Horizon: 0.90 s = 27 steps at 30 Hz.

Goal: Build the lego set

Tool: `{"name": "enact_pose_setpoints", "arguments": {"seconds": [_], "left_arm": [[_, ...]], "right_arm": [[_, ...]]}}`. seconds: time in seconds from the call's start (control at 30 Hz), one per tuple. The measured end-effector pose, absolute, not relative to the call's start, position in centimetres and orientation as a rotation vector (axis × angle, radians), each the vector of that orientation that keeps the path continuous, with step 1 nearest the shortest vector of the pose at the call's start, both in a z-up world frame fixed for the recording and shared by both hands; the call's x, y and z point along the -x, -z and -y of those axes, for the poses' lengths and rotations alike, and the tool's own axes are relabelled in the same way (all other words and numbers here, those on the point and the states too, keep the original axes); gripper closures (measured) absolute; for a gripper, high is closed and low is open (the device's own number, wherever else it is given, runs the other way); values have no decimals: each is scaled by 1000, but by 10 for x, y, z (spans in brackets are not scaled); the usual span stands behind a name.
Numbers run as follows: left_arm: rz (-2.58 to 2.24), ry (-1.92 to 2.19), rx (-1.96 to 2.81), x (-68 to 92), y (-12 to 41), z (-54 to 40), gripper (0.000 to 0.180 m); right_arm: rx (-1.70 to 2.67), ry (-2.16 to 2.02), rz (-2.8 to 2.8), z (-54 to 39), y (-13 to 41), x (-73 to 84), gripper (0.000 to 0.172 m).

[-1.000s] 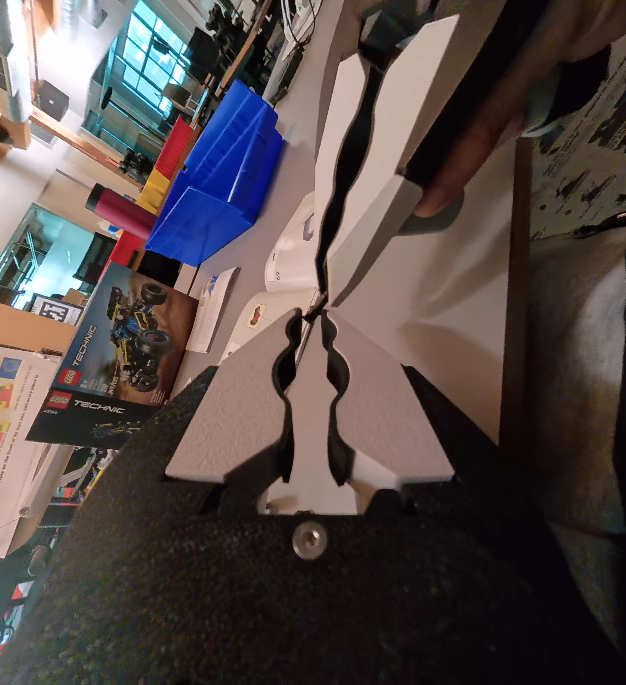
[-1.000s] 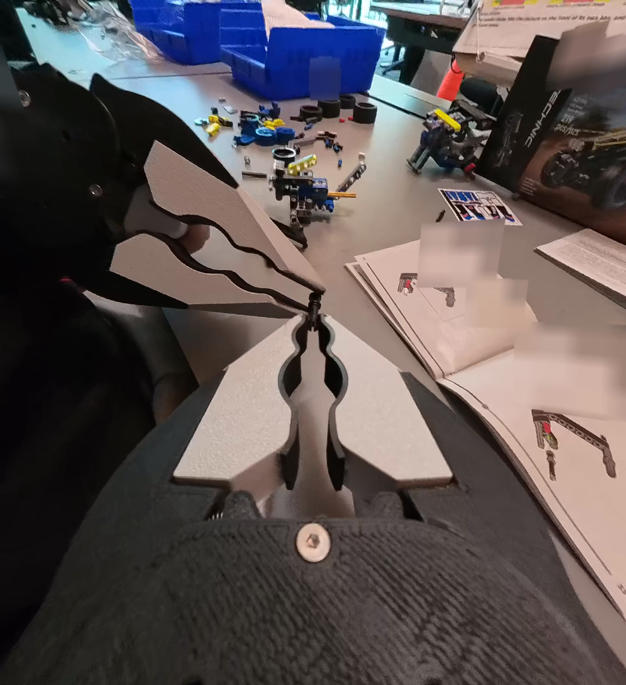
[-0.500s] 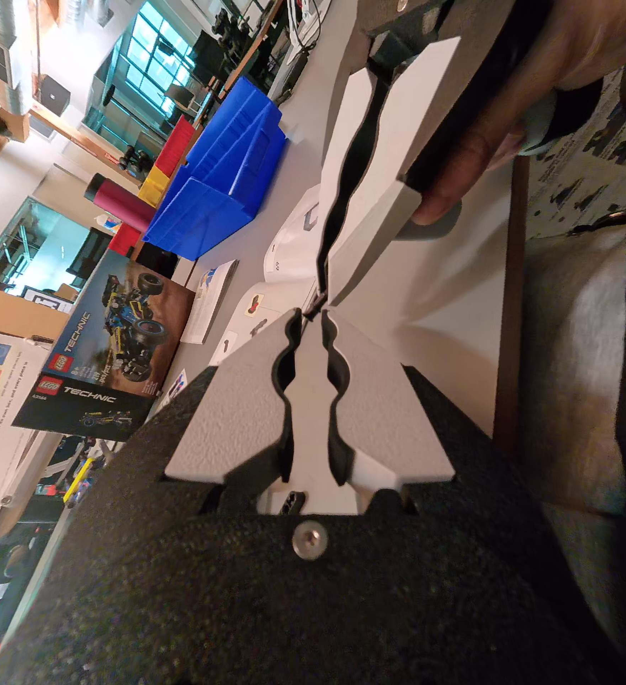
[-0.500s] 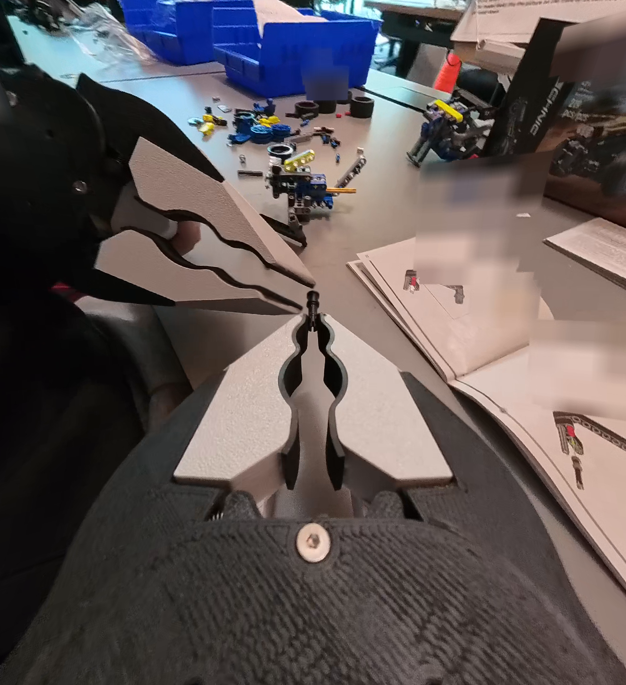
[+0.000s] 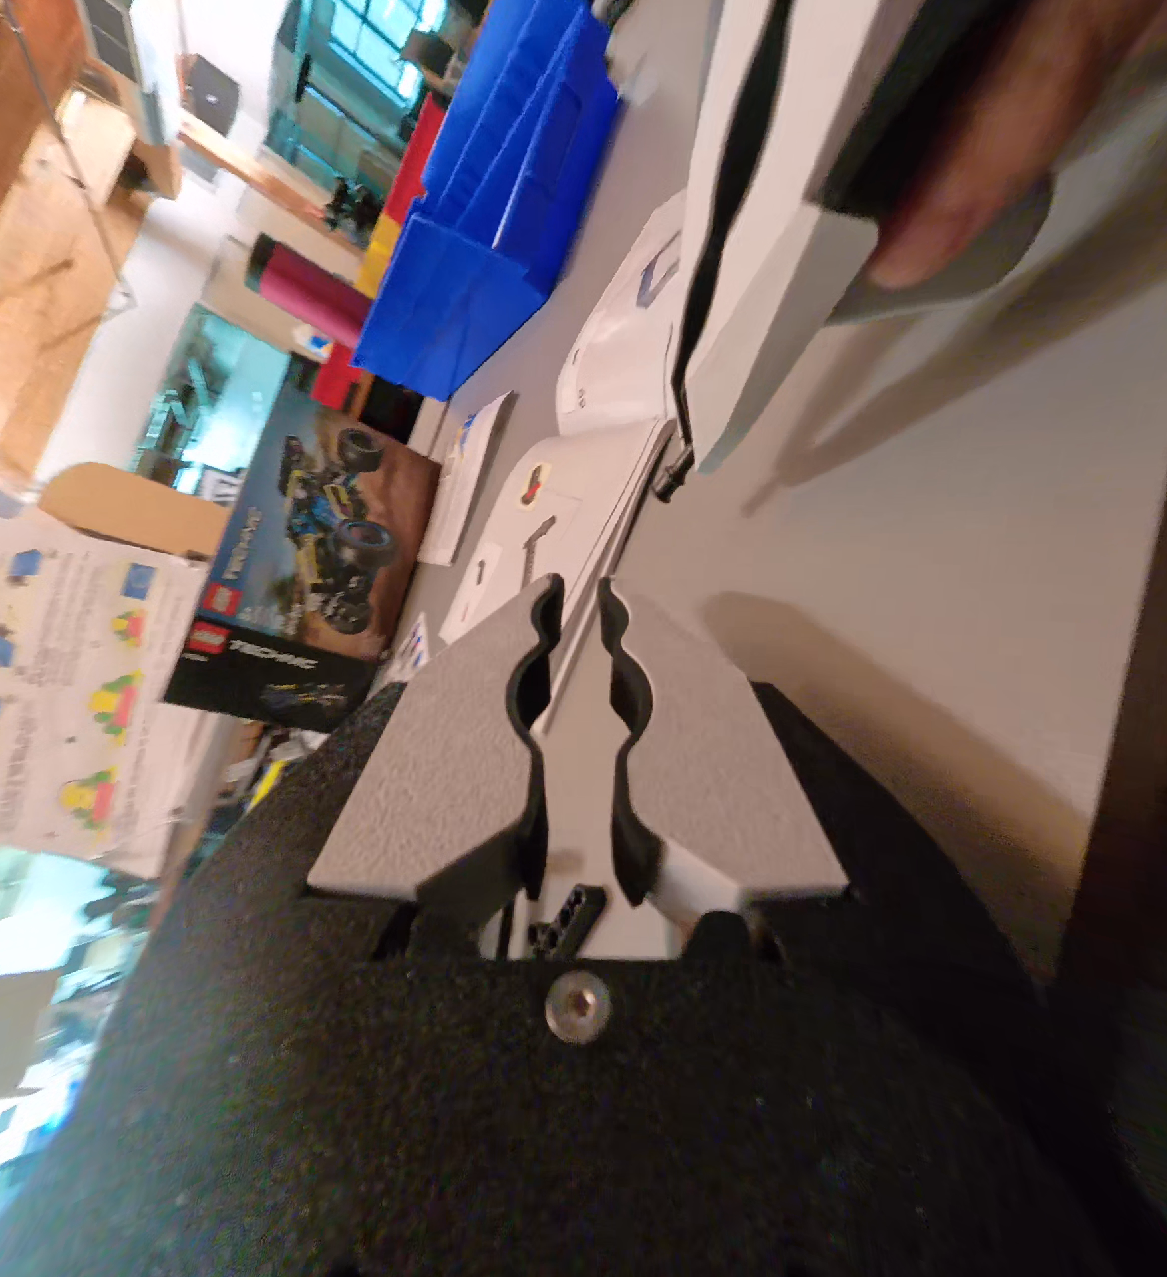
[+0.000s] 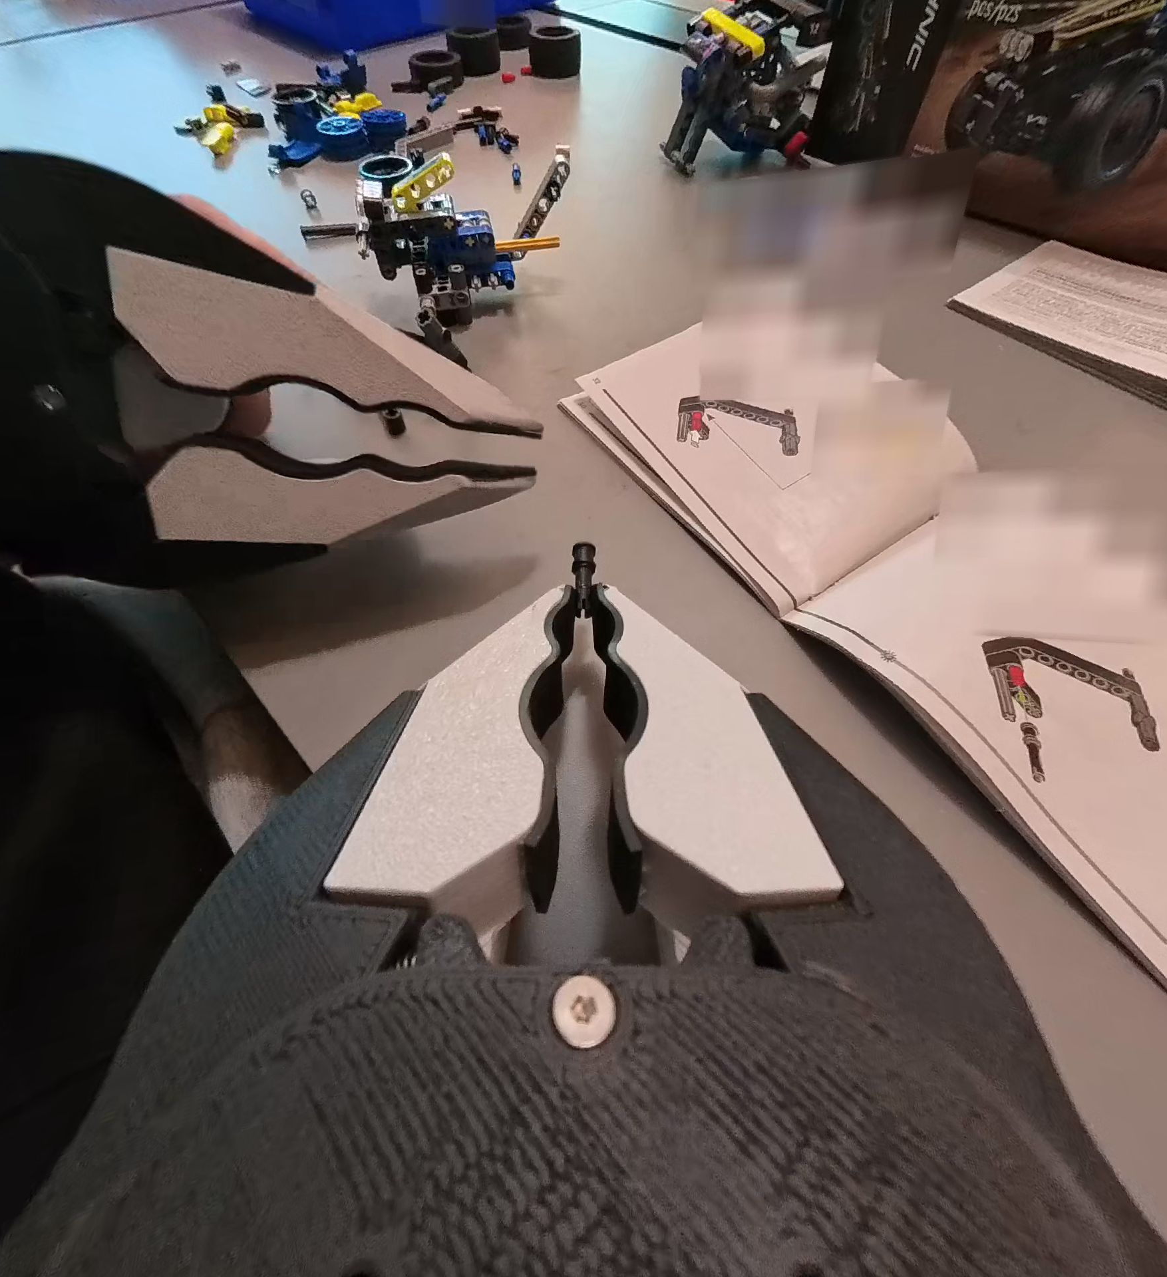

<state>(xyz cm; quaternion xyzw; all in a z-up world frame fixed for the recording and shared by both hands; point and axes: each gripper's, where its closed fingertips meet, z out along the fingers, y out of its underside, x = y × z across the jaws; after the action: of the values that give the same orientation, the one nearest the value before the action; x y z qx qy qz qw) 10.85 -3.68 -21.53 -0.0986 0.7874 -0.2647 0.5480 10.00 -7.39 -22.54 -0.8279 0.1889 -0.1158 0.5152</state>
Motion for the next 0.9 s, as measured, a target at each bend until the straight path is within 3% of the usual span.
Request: {"name": "enact_pose_setpoints", "arguments": {"seconds": [0.67,0.9], "left_arm": [[-1886,443,196,-114,230,31,175],[-1924,762,370,-105,199,29,176]], "right_arm": [[2016,264,-459,74,230,-98,169],[2020,250,-456,74,231,-98,169]]}}
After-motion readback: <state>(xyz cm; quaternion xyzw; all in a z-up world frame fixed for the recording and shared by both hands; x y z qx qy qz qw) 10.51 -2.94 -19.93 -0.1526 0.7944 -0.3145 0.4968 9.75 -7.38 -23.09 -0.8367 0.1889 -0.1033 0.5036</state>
